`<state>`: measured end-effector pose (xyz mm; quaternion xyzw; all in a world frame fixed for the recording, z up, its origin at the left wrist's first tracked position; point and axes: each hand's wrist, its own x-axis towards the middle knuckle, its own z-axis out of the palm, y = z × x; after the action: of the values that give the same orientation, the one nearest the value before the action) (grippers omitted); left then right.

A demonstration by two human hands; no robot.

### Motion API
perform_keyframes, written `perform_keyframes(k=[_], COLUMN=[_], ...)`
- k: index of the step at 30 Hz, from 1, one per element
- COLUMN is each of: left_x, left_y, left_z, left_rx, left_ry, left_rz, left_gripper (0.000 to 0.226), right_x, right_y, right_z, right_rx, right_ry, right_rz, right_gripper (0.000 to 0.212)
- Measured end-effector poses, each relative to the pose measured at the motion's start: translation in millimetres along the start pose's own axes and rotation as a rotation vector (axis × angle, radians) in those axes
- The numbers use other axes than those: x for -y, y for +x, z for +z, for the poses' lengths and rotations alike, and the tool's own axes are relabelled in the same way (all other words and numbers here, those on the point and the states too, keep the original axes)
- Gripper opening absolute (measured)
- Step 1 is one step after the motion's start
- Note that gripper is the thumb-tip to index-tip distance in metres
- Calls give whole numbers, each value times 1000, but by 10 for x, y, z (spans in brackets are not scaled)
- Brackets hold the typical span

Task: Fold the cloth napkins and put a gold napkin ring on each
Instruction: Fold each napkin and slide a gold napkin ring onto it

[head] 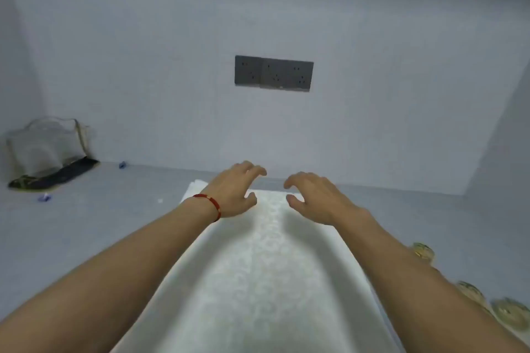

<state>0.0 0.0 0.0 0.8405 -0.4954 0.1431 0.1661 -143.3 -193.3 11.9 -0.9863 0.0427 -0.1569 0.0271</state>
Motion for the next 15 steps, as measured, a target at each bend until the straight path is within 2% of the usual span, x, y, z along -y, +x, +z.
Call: perform_keyframes(k=[2,4,6,8,11,15], left_x=[-71,-153,-233,-300,-337,-348], left_y=[-411,-863,-1190,-1448,-1693,-1864], left_z=[61,153,259,325,454,602], left_rx=[206,337,351,363,399,402], left_ry=[-116,-141,-128,-179,-280,-289], left_rz=[-7,-25,-25,-5,11,5], left_gripper=[51,40,24,15,21,32], right_x=[184,342,457,577,646,623], right_y=[-306,-699,-1003,-1248,-1469,-1564], right_z=[118,285,438,524,707,808], right_rx=[158,292,385,458,522,506], right_ry=[66,201,333,417,428,488], right_rz=[58,82,94,95,111,102], right_gripper=[17,8,10,21,35,30])
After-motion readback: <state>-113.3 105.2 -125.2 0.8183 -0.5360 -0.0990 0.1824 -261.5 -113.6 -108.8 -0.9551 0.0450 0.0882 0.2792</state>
